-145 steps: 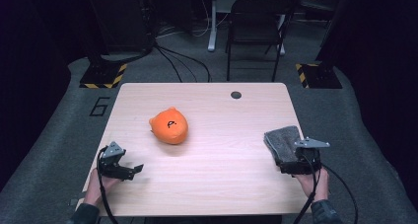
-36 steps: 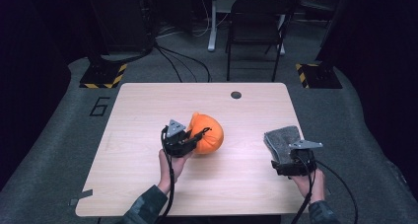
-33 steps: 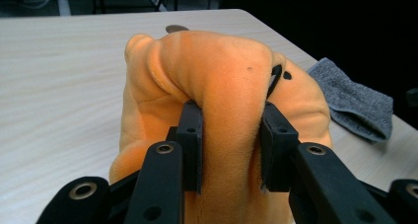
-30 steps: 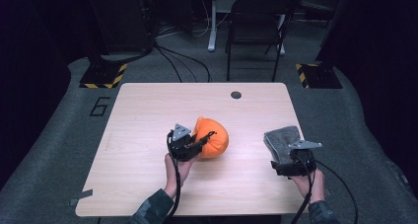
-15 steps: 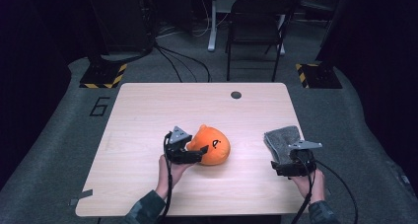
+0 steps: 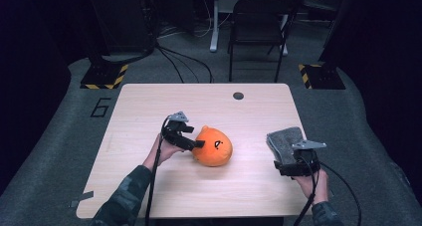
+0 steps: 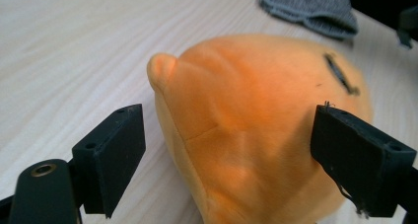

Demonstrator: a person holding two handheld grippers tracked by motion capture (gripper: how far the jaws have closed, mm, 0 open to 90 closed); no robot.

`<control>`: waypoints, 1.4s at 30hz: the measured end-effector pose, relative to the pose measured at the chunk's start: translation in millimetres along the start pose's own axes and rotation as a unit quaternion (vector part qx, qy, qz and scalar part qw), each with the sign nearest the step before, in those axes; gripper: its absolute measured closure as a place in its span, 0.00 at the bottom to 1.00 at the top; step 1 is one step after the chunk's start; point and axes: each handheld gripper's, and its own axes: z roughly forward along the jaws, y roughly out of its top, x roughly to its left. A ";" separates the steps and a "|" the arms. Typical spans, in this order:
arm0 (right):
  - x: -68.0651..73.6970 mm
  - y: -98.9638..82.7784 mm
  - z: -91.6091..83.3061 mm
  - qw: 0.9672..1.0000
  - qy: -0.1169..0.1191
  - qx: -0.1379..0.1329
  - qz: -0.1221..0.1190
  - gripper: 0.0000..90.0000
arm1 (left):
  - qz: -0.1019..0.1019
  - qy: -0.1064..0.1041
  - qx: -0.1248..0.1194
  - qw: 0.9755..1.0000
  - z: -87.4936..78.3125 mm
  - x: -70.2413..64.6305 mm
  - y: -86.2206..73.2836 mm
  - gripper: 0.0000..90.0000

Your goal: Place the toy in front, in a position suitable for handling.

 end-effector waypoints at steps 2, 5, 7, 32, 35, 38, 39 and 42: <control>-1.6 -0.3 -1.4 1.000 -0.002 -0.002 0.002 0.07 | 0.001 -0.009 0.012 1.000 4.4 1.7 0.4 0.19; -3.5 -1.1 -2.3 1.000 -0.002 -0.001 0.007 0.07 | 0.010 -0.020 0.021 1.000 9.3 0.2 0.0 0.34; -4.7 -2.1 -0.9 1.000 -0.001 0.001 0.008 0.07 | 0.021 -0.024 0.021 0.999 12.9 -4.2 -3.0 0.45; -10.3 -2.9 -6.1 1.000 -0.011 -0.005 0.012 0.07 | 0.023 0.006 -0.121 0.992 -27.9 -74.8 -6.0 0.88; -8.5 -2.4 -5.8 1.000 -0.011 -0.005 0.014 0.07 | -0.005 0.024 -0.142 0.990 -29.7 -80.8 -7.0 0.88; -9.2 -2.4 -3.9 1.000 -0.011 -0.003 0.007 0.07 | -0.046 0.046 -0.164 0.984 -27.9 -83.3 -10.6 0.88; -8.6 -2.2 -2.7 1.000 -0.011 -0.001 0.010 0.07 | -0.055 0.049 -0.164 0.984 -26.6 -83.7 -11.5 0.88; -7.7 -2.0 -1.4 1.000 -0.012 0.001 0.010 0.07 | -0.085 0.060 -0.170 0.980 -18.1 -85.4 -13.7 0.88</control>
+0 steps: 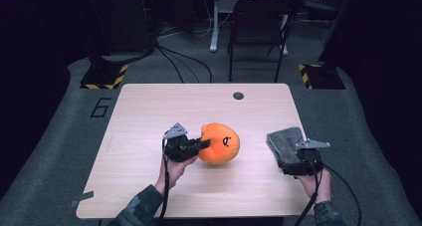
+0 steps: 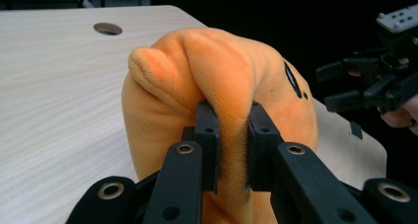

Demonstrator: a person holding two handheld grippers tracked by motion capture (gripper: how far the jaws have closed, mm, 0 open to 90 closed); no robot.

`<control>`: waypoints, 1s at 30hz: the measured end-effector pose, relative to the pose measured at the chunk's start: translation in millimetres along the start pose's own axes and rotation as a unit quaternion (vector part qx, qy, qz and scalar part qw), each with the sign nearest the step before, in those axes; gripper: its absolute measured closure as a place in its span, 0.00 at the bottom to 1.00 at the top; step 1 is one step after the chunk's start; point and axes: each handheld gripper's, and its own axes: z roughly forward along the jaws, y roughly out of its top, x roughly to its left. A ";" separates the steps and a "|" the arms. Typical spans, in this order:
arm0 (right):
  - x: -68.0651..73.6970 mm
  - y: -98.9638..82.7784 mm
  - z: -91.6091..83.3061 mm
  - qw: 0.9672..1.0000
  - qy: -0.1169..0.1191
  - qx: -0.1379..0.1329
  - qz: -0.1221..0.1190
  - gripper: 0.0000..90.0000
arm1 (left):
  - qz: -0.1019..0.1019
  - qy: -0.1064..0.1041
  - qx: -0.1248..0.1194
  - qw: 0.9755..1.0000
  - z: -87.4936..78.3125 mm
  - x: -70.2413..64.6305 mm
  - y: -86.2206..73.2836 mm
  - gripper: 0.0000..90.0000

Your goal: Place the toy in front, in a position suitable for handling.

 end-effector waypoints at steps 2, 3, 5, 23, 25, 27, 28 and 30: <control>-0.2 0.3 0.7 1.000 0.002 0.000 -0.005 0.07 | -0.013 0.002 -0.001 1.000 5.6 -2.3 -2.2 0.88; 0.4 0.6 1.8 1.000 0.002 -0.001 -0.003 0.07 | -0.022 0.003 -0.004 1.000 8.8 -3.8 -3.4 0.88; 0.6 0.9 3.8 1.000 0.003 0.003 -0.003 0.07 | -0.032 0.002 -0.005 0.999 14.1 -6.5 -5.3 0.88; 2.3 1.3 6.1 1.000 0.001 0.009 -0.007 0.07 | -0.056 0.100 0.000 0.993 48.7 -0.2 -32.8 0.76; 1.0 1.0 6.9 1.000 0.002 0.007 -0.008 0.07 | -0.038 0.102 0.007 0.994 47.4 -0.5 -30.5 0.64; -0.3 0.8 6.7 1.000 0.002 0.007 -0.014 0.07 | -0.026 0.105 0.014 0.994 45.6 -1.3 -28.4 0.53; -0.6 0.8 6.1 1.000 0.002 0.007 -0.014 0.07 | -0.021 0.103 0.016 0.994 44.5 -0.7 -27.2 0.47; 0.2 0.9 5.2 1.000 0.002 0.009 -0.003 0.07 | -0.010 0.105 0.014 0.994 41.2 -1.3 -25.1 0.38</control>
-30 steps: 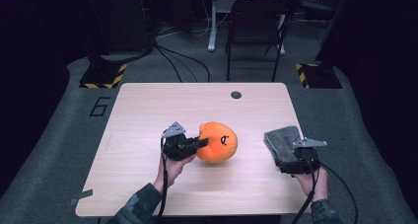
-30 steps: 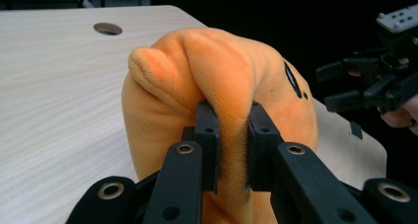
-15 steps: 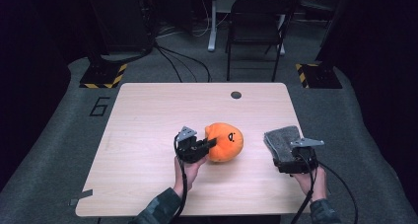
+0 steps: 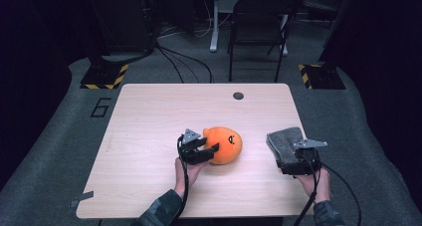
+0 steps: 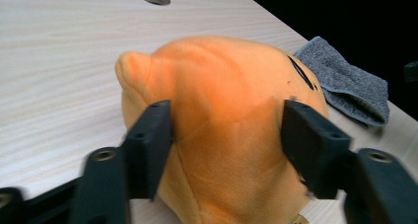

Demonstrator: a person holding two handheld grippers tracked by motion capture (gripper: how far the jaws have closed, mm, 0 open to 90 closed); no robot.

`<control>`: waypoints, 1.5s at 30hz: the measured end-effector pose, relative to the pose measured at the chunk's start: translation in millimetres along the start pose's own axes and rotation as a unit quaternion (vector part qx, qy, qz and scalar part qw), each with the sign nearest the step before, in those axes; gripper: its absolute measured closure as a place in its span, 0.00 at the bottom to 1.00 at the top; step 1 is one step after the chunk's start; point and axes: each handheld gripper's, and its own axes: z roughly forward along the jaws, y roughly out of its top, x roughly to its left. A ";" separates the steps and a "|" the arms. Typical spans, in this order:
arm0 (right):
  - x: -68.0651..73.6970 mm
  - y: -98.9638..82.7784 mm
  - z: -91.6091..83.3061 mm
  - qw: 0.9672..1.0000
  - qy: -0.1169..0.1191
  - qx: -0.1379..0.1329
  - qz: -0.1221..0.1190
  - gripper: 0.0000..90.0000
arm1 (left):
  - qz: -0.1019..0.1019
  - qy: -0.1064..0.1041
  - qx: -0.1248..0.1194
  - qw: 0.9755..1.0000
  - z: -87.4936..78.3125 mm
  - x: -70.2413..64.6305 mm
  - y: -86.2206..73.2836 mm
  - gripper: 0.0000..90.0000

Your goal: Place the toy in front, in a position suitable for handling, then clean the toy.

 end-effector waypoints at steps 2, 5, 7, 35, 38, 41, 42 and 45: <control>-0.9 -0.3 -0.2 1.000 -0.001 -0.002 0.001 0.07 | 0.012 -0.006 -0.001 1.000 -6.0 1.3 1.5 0.32; -3.0 -0.9 -0.4 1.000 -0.001 -0.003 -0.002 0.07 | 0.033 -0.008 -0.006 0.999 -17.9 3.3 1.4 0.26; -3.8 -0.7 -1.1 1.000 -0.002 -0.003 0.000 0.07 | 0.050 -0.013 -0.006 0.999 -26.0 5.8 0.0 0.25; -20.1 9.9 7.7 0.999 -0.029 -0.011 0.019 0.07 | 0.094 -0.050 0.080 0.991 -19.7 19.3 -24.0 0.63; -24.4 13.7 18.5 0.999 -0.035 -0.005 0.027 0.07 | 0.095 -0.052 0.077 0.991 -18.6 17.1 -24.9 0.70; -28.6 17.2 29.8 0.998 -0.048 0.005 0.033 0.07 | 0.102 -0.052 0.076 0.991 -17.3 18.5 -24.8 0.75; -30.8 18.2 34.1 0.998 -0.051 0.007 0.035 0.07 | 0.096 -0.056 0.073 0.991 -16.9 18.3 -25.2 0.77; -36.1 20.3 47.6 0.997 -0.054 0.020 0.058 0.06 | 0.095 -0.056 0.071 0.991 -16.5 18.4 -25.8 0.80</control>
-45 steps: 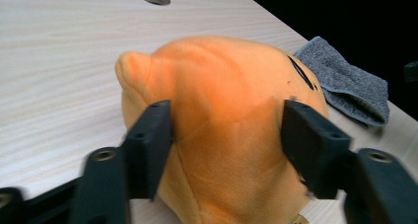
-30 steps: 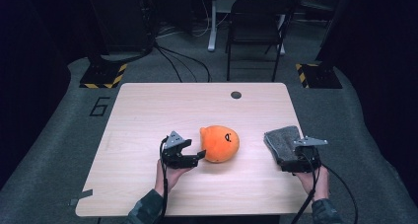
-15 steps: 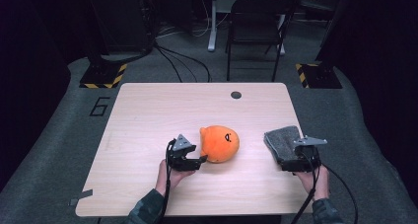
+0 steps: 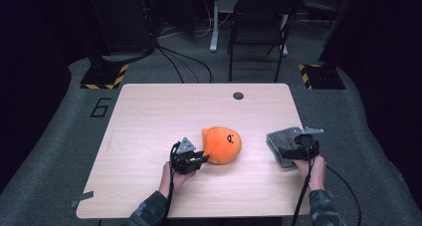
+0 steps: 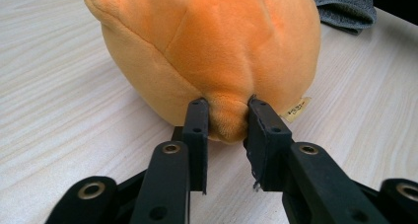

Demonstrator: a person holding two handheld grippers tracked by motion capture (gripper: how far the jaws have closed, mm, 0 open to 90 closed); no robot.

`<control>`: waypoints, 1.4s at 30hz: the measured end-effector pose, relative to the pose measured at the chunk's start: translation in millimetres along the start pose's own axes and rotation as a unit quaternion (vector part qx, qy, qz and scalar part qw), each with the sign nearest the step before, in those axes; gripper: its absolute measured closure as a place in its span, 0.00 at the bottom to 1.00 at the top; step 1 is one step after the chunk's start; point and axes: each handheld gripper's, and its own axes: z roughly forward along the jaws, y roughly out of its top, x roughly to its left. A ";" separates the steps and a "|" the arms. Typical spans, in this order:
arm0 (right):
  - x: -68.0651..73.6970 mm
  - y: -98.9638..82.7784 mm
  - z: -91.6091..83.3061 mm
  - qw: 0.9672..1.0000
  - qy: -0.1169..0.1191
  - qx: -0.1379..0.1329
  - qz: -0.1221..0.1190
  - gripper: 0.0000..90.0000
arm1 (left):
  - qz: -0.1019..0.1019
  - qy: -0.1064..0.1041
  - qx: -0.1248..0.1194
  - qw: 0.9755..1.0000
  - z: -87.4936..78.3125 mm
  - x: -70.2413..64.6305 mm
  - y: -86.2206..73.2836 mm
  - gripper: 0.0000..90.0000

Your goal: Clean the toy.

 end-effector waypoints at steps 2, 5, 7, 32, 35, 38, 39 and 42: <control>-2.2 1.1 10.1 1.000 -0.009 0.005 -0.001 0.05 | 0.004 -0.001 0.000 1.000 -0.4 0.3 -0.3 0.82; -2.7 1.4 21.5 1.000 -0.014 0.019 0.001 0.06 | -0.004 -0.004 -0.005 1.000 0.1 0.0 -1.1 0.83; -2.3 0.7 28.3 0.999 -0.012 0.029 -0.004 0.11 | -0.004 -0.006 -0.005 1.000 -0.2 1.2 -1.4 0.83; -3.8 -4.1 12.1 1.000 0.020 -0.008 0.007 0.78 | -0.002 -0.002 -0.015 1.000 1.5 1.6 -1.1 0.84; -0.4 0.6 2.8 0.999 0.031 -0.022 0.008 0.78 | 0.000 -0.001 -0.015 1.000 1.7 2.5 -0.7 0.84; 6.1 5.5 -9.7 0.998 0.038 -0.041 -0.002 0.78 | 0.000 0.000 -0.017 1.000 2.5 2.3 0.1 0.85; 8.2 6.6 -12.8 0.998 0.039 -0.044 -0.001 0.78 | -0.002 -0.002 -0.018 1.000 2.8 1.8 0.2 0.85; 14.5 10.5 -23.5 0.997 0.051 -0.060 -0.001 0.78 | -0.001 -0.003 -0.020 1.000 2.9 1.7 0.6 0.85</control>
